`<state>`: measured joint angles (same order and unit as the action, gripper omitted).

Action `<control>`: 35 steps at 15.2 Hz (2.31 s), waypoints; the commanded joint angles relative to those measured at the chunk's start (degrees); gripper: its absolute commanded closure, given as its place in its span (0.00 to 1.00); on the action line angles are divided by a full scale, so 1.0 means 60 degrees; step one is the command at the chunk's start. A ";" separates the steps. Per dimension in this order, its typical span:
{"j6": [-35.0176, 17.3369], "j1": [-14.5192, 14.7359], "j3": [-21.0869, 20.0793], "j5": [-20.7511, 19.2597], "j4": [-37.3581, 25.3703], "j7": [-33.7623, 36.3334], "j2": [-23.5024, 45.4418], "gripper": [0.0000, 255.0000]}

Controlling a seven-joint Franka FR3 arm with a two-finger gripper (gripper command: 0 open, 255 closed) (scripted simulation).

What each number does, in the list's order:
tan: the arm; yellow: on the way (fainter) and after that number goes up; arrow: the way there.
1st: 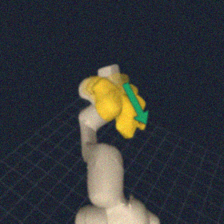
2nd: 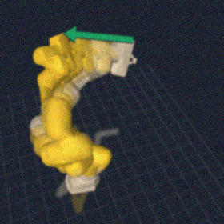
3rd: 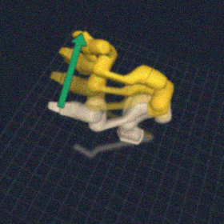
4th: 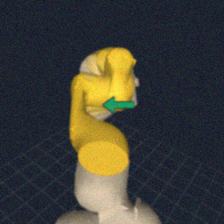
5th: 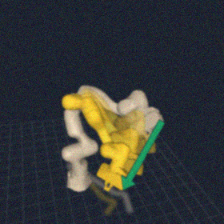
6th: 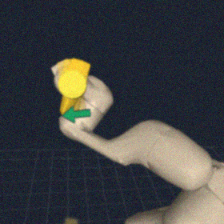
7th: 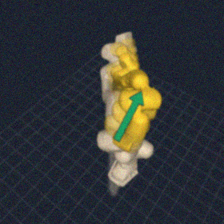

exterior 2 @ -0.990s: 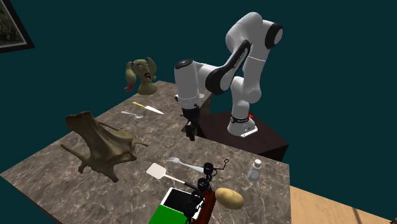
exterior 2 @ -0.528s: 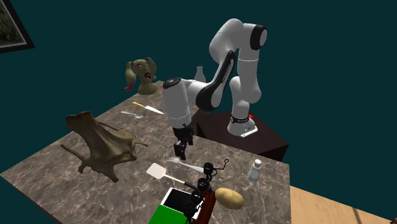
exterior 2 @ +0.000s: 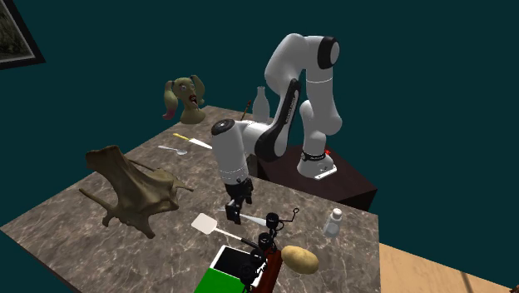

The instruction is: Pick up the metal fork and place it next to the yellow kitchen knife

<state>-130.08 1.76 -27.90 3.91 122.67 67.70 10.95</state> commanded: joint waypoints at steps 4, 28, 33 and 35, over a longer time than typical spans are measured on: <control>-0.0303 0.0057 0.0020 -0.0111 0.0096 0.0084 0.0217 0.00; 0.0772 -0.0061 -0.0073 0.0253 -0.0298 -0.0064 -0.0530 1.00; 0.1382 -0.0107 -0.0090 0.0408 -0.0589 -0.0117 -0.0881 1.00; 0.1628 -0.0123 -0.0092 0.0460 -0.0720 -0.0131 -0.1008 1.00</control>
<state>-120.95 1.09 -28.47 6.56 118.73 66.99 5.17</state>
